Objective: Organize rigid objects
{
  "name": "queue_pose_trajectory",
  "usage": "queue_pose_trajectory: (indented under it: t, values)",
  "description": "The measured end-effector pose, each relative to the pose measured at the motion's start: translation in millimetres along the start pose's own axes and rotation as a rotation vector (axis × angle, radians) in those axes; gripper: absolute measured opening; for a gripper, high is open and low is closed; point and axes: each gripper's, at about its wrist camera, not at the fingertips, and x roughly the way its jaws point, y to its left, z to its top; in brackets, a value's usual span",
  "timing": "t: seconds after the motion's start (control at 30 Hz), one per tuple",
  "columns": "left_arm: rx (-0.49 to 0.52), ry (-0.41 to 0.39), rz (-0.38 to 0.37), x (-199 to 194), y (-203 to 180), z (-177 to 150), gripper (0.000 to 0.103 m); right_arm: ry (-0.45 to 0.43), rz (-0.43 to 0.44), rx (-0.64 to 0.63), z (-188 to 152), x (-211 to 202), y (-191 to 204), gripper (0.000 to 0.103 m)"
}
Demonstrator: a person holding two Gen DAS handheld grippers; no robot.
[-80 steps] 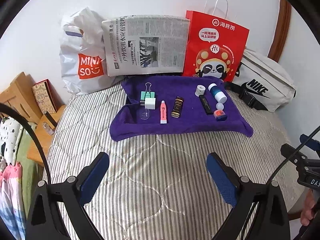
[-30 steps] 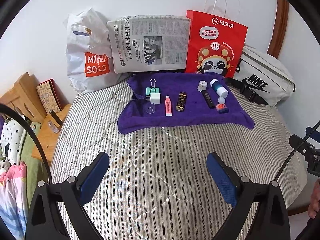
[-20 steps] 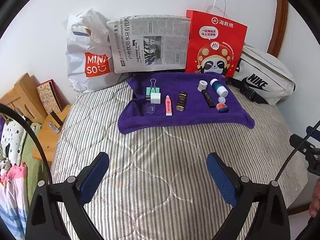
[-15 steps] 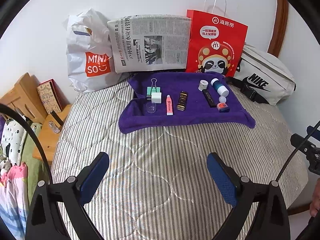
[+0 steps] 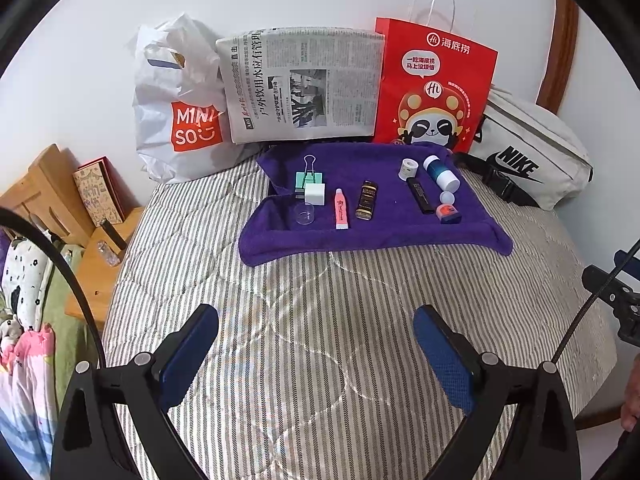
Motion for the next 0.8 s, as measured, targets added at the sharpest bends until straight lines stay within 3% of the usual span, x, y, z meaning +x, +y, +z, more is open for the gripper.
queue_pose_trajectory:
  t: [0.8]
  values:
    - [0.004,0.003,0.0,2.1,-0.7,0.0,0.099,0.006,-0.009,-0.001,2.2,2.7,0.8,0.103]
